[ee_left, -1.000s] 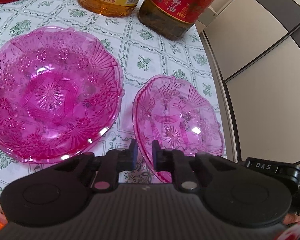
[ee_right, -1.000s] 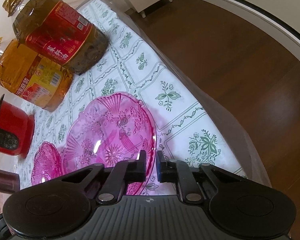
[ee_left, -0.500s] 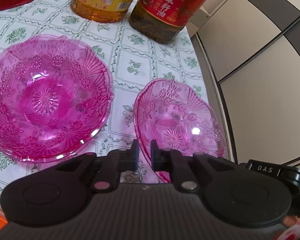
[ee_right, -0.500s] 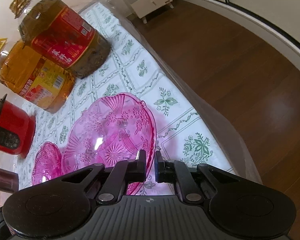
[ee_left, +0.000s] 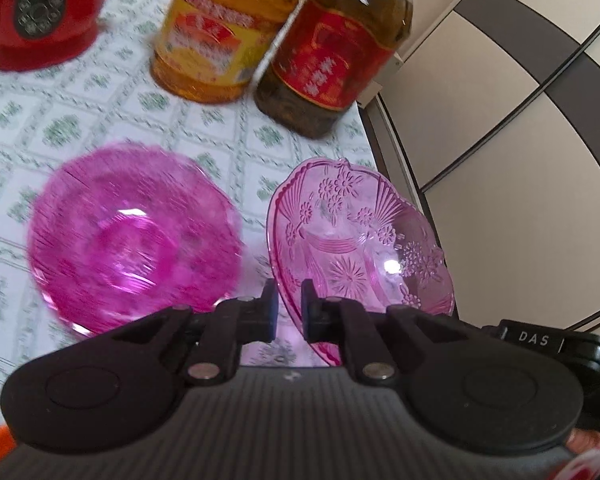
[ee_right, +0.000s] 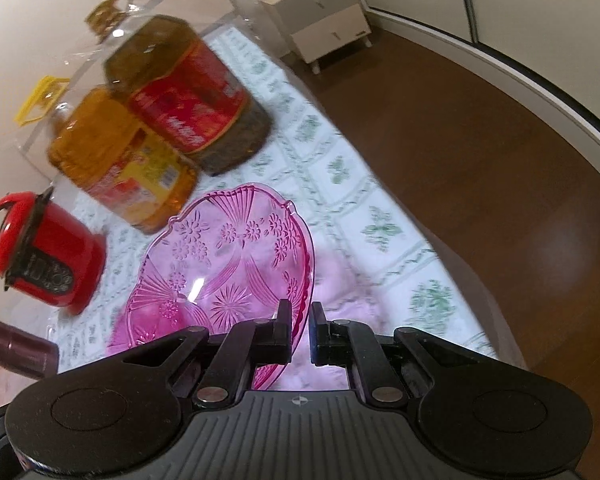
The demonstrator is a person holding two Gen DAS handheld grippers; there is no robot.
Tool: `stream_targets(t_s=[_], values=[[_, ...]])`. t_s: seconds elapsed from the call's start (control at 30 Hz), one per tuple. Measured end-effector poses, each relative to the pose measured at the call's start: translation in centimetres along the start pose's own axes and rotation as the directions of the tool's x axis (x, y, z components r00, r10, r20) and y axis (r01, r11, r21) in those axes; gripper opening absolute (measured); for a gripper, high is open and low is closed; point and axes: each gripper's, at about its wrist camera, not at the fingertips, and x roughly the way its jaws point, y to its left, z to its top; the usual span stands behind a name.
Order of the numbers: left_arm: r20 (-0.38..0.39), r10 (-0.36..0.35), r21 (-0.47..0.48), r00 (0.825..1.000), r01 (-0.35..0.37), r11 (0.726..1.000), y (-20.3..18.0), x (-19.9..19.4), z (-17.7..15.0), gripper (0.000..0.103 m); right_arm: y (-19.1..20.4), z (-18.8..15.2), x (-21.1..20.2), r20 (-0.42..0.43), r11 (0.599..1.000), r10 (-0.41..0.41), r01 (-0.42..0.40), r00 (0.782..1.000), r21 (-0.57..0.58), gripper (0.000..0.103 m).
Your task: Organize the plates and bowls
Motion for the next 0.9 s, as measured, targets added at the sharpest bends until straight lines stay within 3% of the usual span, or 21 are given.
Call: stream_targets(t_s=[0.4,0.9], values=[[0.037,0.067,-0.014,0.997,-0.067,0.998,6.8,-3.9,1.5,0.01,7.3,-2.4,2.7,-0.048,0.996,0.056,-0.058,0.997,-0.061,0.008],[-0.014,0.117,-0.092,0.993,-0.118,0.989,13.7,-2.1,2.2,0.01,10.8,-5.0,8.7,-0.131,0.995,0.031,-0.043,0.991,-0.089,0.008]])
